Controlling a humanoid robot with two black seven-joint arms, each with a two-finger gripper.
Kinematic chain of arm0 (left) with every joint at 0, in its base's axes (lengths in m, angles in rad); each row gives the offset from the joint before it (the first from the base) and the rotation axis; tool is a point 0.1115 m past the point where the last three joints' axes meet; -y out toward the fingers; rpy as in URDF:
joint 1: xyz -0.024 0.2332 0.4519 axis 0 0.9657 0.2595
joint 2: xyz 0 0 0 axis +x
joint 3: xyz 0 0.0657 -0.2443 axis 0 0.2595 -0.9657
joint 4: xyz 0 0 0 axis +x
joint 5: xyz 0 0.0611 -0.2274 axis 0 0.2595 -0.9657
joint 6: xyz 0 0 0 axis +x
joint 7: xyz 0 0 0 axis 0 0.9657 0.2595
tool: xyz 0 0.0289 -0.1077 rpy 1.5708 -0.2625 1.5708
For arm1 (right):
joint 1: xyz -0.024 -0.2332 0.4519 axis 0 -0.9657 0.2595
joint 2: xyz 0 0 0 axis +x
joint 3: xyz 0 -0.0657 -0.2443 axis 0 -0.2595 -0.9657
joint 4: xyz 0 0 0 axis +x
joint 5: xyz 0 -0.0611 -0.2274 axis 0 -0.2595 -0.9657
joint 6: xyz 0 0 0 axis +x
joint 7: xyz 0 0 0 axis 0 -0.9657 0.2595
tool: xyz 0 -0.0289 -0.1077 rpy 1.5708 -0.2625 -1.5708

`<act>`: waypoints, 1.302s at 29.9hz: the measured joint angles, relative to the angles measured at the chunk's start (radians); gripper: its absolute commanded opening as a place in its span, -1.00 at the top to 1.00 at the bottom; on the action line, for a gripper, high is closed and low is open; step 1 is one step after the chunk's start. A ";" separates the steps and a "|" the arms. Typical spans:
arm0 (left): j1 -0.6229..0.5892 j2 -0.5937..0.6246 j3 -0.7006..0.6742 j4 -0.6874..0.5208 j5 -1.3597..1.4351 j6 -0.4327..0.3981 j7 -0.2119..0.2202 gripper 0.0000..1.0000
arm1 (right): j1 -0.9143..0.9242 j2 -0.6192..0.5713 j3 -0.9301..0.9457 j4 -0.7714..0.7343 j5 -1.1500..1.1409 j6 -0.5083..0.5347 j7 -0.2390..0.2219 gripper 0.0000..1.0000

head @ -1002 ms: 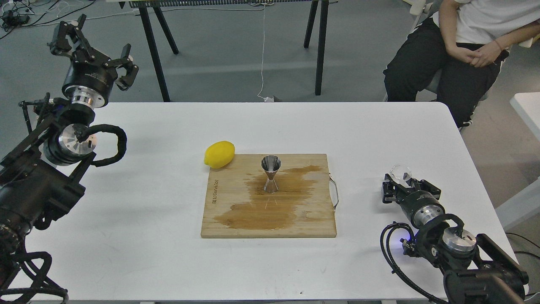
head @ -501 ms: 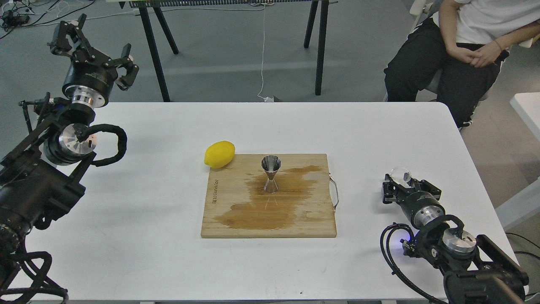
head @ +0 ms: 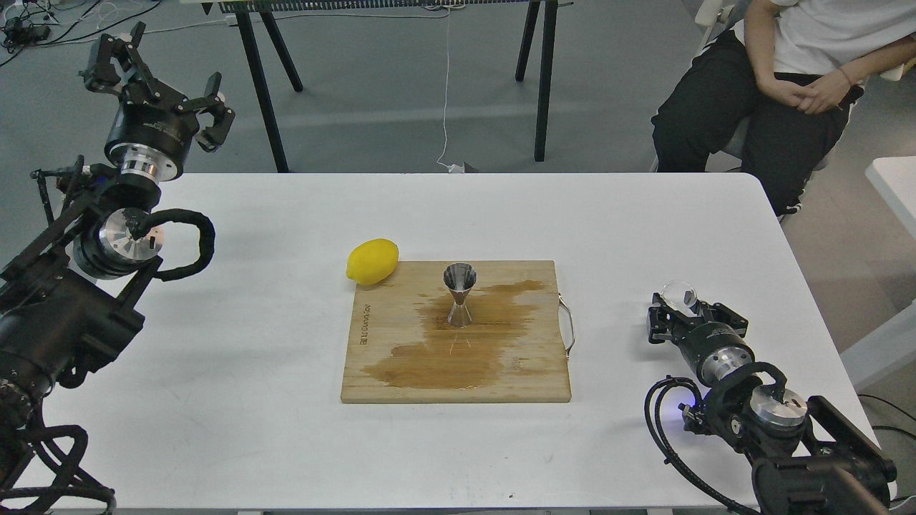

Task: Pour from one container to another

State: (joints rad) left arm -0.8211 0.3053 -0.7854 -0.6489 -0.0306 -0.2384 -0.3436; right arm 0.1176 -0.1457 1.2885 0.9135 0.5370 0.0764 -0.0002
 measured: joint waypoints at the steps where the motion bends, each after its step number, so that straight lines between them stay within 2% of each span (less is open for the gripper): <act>1: 0.000 0.000 0.000 0.000 0.000 0.000 0.000 -1.00 | 0.000 0.000 0.000 0.000 0.000 -0.001 0.000 -0.92; 11: 0.000 0.000 0.000 0.000 0.000 0.000 0.000 -1.00 | -0.001 0.000 0.000 0.002 0.000 0.001 0.002 -0.94; 18: -0.001 -0.002 0.000 0.000 0.000 0.001 0.000 -1.00 | 0.013 -0.010 -0.003 0.018 -0.004 0.043 0.001 -0.97; 24: -0.001 0.001 0.000 0.000 0.000 -0.001 0.000 -1.00 | 0.086 -0.099 -0.015 0.086 -0.028 0.138 0.001 -0.97; 31: -0.001 -0.003 0.000 0.000 -0.001 -0.005 0.003 -1.00 | 0.279 -0.198 -0.018 0.082 -0.227 0.177 0.005 -0.99; 39: 0.002 -0.013 0.000 0.000 -0.002 -0.009 0.002 -1.00 | 0.470 -0.231 -0.024 -0.127 -0.468 0.345 0.126 -1.00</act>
State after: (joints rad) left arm -0.8194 0.2924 -0.7854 -0.6488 -0.0322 -0.2470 -0.3418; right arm 0.5878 -0.3771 1.2640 0.7861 0.0689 0.4214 0.1261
